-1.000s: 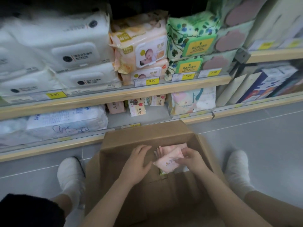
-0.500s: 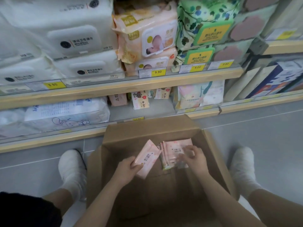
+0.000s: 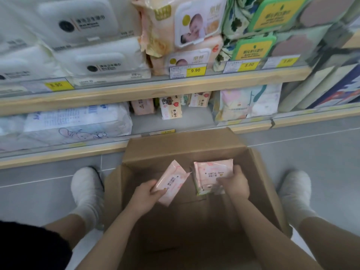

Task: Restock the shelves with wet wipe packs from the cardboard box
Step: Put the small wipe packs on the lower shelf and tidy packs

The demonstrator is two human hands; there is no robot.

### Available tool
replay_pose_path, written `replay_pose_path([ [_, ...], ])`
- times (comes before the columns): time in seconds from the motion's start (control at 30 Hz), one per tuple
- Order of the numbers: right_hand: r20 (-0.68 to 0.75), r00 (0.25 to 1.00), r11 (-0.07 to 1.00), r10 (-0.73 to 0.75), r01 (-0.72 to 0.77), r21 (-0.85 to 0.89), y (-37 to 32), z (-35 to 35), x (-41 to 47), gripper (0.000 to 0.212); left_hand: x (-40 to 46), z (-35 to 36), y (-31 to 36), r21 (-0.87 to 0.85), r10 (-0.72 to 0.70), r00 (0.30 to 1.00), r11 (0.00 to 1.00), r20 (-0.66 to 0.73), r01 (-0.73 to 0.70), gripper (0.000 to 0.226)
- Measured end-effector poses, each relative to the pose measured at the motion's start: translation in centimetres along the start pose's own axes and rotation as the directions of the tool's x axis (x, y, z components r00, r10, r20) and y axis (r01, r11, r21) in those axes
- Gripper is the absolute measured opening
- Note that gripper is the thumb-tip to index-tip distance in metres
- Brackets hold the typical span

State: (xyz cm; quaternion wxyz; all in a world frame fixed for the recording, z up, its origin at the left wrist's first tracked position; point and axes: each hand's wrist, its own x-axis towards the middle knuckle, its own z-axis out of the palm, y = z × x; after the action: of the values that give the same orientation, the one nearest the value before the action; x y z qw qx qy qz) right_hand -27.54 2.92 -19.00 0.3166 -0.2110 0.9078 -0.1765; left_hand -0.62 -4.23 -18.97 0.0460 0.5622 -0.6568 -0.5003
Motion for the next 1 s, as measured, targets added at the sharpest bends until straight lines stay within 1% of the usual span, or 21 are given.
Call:
replay_pose_path([
  [0.03, 0.028, 0.999, 1.000, -0.020, 0.020, -0.002, -0.2, -0.5, -0.4, 0.043, -0.4, -0.5, 0.3, -0.005, 0.005, 1.000, 1.000, -0.003, -0.005, 0.022],
  [0.07, 0.059, 0.997, 0.999, -0.051, 0.051, -0.003, -0.3, -1.1, -0.7, 0.038, -0.8, -0.9, 0.6, -0.013, 0.010, 1.000, 1.000, -0.006, -0.010, 0.018],
  [0.13, 0.102, 0.987, 0.992, -0.124, 0.127, -0.021, -0.8, -2.7, -1.4, 0.034, -1.6, -2.0, 1.2, -0.005, 0.035, 0.999, 0.999, -0.017, -0.035, 0.012],
  [0.23, 0.097, 0.967, 0.971, -0.237, 0.239, -0.014, -1.9, -5.4, -2.4, 0.033, -2.9, -3.9, 2.3, 0.049, 0.081, 0.995, 0.996, -0.055, -0.079, 0.005],
  [0.33, 0.055, 0.927, 0.928, -0.370, 0.367, 0.059, -4.6, -7.7, -3.8, 0.036, -4.0, -6.3, 3.3, 0.021, 0.119, 0.985, 0.993, -0.125, -0.117, 0.006],
  [0.4, 0.016, 0.879, 0.876, -0.477, 0.474, 0.085, -6.9, -8.3, -4.8, 0.037, -5.0, -8.2, 3.7, -0.029, 0.116, 0.981, 0.992, -0.157, -0.122, 0.016],
  [0.47, -0.009, 0.815, 0.813, -0.579, 0.578, 0.073, -9.7, -8.1, -6.0, 0.026, -5.7, -10.0, 3.4, -0.101, 0.094, 0.974, 0.988, -0.205, -0.117, 0.027],
  [0.57, -0.041, 0.704, 0.698, -0.709, 0.708, 0.104, -14.0, -6.1, -6.9, 0.020, -6.0, -12.0, 2.4, -0.141, 0.050, 0.949, 0.985, -0.310, -0.098, 0.016],
  [0.6, -0.040, 0.678, 0.671, -0.734, 0.733, 0.112, -15.2, -5.2, -6.8, 0.019, -5.8, -12.5, 2.0, -0.141, 0.043, 0.938, 0.985, -0.344, -0.097, 0.014],
  [0.67, -0.029, 0.652, 0.644, -0.758, 0.754, 0.130, -17.7, -3.4, -6.9, 0.019, -5.5, -13.4, 1.5, -0.141, 0.032, 0.919, 0.985, -0.394, -0.094, 0.010],
  [0.7, -0.025, 0.655, 0.645, -0.756, 0.750, 0.148, -18.8, -2.4, -6.6, 0.019, -5.1, -13.9, 1.2, -0.152, 0.023, 0.914, 0.984, -0.406, -0.092, 0.010],
  [0.8, -0.036, 0.665, 0.647, -0.746, 0.736, 0.197, -21.3, 1.1, -4.6, 0.024, -3.7, -14.4, -0.1, -0.220, -0.016, 0.910, 0.972, -0.415, -0.083, 0.008],
  [0.87, -0.058, 0.672, 0.647, -0.738, 0.729, 0.222, -22.4, 3.2, -2.9, 0.022, -2.4, -14.4, -0.9, -0.248, -0.006, 0.915, 0.963, -0.404, -0.103, 0.012],
  [0.93, -0.033, 0.687, 0.664, -0.726, 0.712, 0.227, -23.7, 5.2, -1.1, 0.019, -1.1, -14.2, -1.7, -0.289, -0.020, 0.914, 0.951, -0.405, -0.107, 0.015],
  [1.0, 0.002, 0.708, 0.689, -0.706, 0.687, 0.233, -25.1, 6.8, 0.0, 0.020, 0.0, -14.4, -2.1, -0.300, -0.014, 0.904, 0.945, -0.427, -0.127, 0.013],
])
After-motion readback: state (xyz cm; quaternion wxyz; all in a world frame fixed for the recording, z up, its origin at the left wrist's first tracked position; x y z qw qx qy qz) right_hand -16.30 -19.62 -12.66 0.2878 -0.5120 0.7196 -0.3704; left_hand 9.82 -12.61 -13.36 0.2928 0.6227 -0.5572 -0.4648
